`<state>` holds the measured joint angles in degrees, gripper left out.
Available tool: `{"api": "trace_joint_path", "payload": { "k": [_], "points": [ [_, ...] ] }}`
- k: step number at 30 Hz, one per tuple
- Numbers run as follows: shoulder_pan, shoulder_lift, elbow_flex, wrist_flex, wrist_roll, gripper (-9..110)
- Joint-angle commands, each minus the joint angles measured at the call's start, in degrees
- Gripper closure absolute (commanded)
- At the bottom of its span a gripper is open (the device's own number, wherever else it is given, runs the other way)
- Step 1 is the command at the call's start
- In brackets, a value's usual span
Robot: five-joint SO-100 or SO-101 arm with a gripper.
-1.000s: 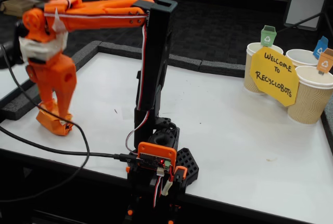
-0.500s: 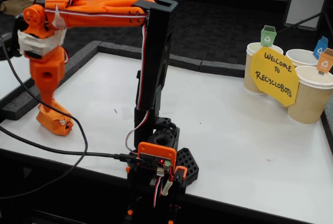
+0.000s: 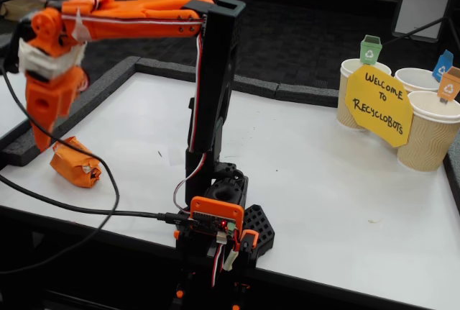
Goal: Sort rubbish by color.
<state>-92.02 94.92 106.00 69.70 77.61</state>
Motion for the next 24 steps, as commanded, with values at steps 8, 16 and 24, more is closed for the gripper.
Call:
{"api": "trace_joint_path", "payload": {
  "k": [8,16,24],
  "points": [
    [6.3,-2.4,1.3,-5.0,1.1,76],
    [7.5,-5.7,3.2,-5.4,1.1,79],
    [6.5,-6.2,3.2,-5.6,1.1,97]
  ]
}}
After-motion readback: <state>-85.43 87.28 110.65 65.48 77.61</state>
